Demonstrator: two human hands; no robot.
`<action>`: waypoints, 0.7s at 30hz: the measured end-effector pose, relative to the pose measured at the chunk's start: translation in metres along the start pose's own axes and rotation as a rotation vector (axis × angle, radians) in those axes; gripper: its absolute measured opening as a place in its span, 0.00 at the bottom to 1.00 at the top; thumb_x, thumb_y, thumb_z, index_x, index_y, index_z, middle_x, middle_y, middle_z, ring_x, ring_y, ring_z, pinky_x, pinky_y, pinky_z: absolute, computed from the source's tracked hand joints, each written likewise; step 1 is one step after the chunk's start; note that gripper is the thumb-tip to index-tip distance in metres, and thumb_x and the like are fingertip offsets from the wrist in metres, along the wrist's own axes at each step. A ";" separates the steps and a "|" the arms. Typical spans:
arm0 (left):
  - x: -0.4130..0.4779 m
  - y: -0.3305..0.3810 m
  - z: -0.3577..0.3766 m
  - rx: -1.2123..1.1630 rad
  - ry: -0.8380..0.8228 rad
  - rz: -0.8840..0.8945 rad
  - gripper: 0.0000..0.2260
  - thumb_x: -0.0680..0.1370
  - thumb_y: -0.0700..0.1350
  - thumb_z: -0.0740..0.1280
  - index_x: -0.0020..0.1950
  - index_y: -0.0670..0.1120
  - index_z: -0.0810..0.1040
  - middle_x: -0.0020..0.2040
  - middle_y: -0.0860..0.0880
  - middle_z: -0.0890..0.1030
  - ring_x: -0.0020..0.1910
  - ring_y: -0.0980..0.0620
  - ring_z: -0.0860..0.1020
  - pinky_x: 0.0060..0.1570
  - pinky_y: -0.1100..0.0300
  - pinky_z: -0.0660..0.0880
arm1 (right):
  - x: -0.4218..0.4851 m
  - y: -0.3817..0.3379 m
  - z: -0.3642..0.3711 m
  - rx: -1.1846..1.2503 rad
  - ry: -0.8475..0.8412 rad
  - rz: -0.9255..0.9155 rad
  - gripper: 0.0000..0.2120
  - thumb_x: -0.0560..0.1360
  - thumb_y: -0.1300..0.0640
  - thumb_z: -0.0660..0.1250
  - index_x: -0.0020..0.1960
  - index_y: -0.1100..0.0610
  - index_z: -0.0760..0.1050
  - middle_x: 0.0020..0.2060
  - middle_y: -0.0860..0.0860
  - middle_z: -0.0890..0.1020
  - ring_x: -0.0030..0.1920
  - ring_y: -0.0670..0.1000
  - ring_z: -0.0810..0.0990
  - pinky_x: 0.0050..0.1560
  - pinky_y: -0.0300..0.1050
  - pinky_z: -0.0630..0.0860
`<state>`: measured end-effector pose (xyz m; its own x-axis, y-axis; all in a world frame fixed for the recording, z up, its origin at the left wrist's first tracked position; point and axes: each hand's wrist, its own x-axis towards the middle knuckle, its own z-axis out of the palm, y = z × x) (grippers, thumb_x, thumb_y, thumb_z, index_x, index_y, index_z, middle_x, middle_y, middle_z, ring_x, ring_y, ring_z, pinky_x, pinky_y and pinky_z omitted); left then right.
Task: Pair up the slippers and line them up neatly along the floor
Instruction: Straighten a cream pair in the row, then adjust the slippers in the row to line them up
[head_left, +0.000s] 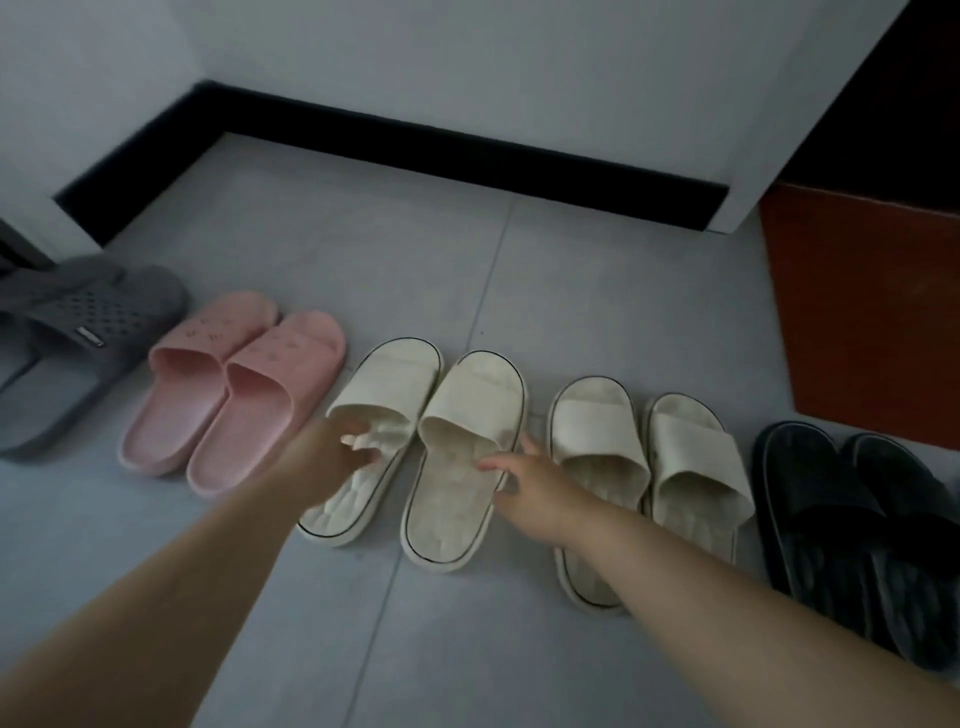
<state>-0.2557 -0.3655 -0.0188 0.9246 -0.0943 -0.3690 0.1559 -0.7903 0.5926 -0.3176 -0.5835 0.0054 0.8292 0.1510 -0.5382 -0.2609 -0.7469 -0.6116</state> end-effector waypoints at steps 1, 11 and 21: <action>0.002 -0.001 0.008 -0.037 -0.035 0.071 0.14 0.72 0.35 0.70 0.56 0.45 0.78 0.51 0.49 0.74 0.51 0.48 0.76 0.45 0.71 0.69 | 0.006 -0.003 0.003 -0.009 0.009 0.003 0.23 0.76 0.60 0.60 0.70 0.50 0.65 0.77 0.56 0.46 0.76 0.52 0.56 0.67 0.35 0.56; 0.017 0.017 0.037 0.029 0.070 0.098 0.14 0.74 0.45 0.67 0.59 0.44 0.76 0.56 0.44 0.80 0.57 0.43 0.76 0.54 0.59 0.69 | 0.021 -0.001 0.011 0.013 0.063 0.001 0.25 0.75 0.62 0.62 0.71 0.54 0.63 0.76 0.56 0.50 0.75 0.52 0.56 0.55 0.27 0.55; -0.002 -0.025 -0.031 -0.305 0.291 0.024 0.15 0.70 0.41 0.73 0.55 0.43 0.80 0.46 0.55 0.80 0.44 0.58 0.77 0.44 0.79 0.67 | 0.016 -0.005 0.019 0.025 0.092 -0.094 0.26 0.75 0.62 0.62 0.69 0.44 0.62 0.76 0.52 0.46 0.76 0.48 0.51 0.61 0.34 0.55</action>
<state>-0.2505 -0.3270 -0.0112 0.9820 0.0991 -0.1608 0.1885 -0.5706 0.7993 -0.3121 -0.5653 -0.0113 0.8923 0.1586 -0.4227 -0.1908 -0.7160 -0.6715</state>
